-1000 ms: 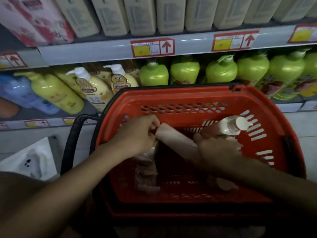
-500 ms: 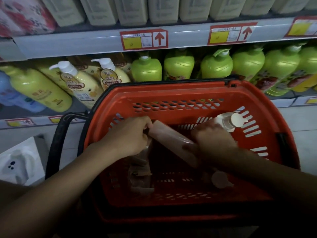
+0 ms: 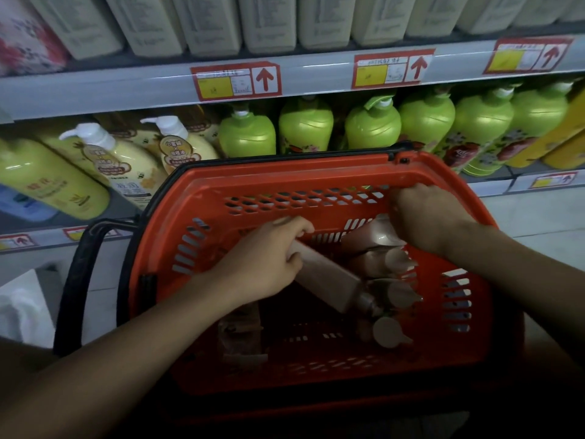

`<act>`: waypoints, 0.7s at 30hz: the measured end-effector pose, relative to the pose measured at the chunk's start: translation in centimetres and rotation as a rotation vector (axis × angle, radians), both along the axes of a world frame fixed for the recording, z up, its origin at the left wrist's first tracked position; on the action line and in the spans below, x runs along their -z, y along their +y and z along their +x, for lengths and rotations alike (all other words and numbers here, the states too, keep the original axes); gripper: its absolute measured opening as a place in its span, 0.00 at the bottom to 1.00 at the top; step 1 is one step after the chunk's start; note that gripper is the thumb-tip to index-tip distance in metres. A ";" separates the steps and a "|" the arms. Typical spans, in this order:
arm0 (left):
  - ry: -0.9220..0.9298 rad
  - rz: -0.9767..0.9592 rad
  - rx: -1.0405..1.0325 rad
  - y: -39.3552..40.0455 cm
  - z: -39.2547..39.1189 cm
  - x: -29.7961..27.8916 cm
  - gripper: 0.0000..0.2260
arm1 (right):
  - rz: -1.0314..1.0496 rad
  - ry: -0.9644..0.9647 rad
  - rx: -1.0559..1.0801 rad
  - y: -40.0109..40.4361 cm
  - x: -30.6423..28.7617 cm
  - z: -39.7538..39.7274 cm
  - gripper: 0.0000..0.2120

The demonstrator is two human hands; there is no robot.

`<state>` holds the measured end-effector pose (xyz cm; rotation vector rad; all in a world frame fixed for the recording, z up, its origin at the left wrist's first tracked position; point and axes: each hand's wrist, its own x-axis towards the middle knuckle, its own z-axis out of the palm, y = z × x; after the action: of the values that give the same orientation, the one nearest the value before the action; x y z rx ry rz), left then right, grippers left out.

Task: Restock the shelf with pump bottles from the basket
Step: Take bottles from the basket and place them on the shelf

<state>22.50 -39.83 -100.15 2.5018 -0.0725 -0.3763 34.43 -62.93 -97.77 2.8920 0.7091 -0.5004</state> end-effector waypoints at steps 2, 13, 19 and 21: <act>0.003 0.020 0.028 -0.3 0.0 0.4 0.20 | -0.012 0.093 -0.011 -0.5 0.0 0.3 0.20; -0.040 -0.031 0.089 -1.5 -0.2 0.6 0.27 | -0.021 0.074 -0.161 3.1 -3.1 -1.9 0.07; -0.152 -0.221 -0.061 0.3 -1.1 -0.5 0.42 | 0.247 -0.040 0.104 7.2 -9.6 -2.2 0.26; -0.160 -0.271 -0.100 1.0 -1.4 -0.6 0.46 | 0.388 0.112 0.257 7.9 -11.2 -2.9 0.24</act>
<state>21.06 -38.86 -99.51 2.2522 -0.0577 -0.1146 31.50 -55.03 -86.54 3.3682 0.4950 -0.6185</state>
